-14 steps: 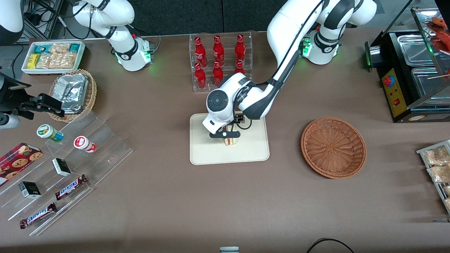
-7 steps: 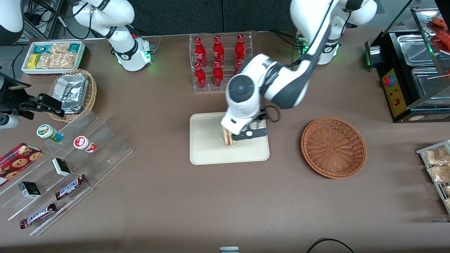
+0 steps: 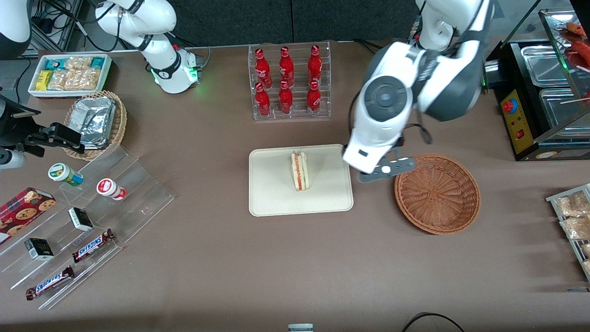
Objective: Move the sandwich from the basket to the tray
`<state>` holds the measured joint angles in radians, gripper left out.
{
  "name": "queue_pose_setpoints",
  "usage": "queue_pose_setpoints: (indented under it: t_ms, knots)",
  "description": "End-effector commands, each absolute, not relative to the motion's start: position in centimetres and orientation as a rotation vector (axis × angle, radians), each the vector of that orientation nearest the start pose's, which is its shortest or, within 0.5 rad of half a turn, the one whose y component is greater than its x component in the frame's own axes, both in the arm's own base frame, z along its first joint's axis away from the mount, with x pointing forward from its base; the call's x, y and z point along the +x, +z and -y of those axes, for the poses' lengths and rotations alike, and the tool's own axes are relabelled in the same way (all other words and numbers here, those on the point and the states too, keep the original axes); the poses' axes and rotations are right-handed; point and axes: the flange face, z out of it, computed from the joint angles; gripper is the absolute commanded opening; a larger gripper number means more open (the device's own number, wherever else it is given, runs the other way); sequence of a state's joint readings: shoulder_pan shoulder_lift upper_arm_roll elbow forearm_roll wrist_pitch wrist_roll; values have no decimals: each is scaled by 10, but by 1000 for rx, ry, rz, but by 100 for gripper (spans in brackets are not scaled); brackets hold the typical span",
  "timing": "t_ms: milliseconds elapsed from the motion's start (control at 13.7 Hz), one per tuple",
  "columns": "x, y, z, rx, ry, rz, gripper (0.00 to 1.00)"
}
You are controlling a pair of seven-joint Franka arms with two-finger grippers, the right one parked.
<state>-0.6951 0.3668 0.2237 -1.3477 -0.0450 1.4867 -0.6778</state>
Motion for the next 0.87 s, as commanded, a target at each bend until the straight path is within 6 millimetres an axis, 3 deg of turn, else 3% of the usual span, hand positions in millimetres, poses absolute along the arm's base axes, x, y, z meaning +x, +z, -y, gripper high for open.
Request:
queue_pose_setpoints:
  t_ms: [0,364,801]
  knots:
    - [556,538,269,-2989,284,226,99]
    - [561,569,201,-2995,314,159,99]
    - [565,611,94,-3062,295,129,99]
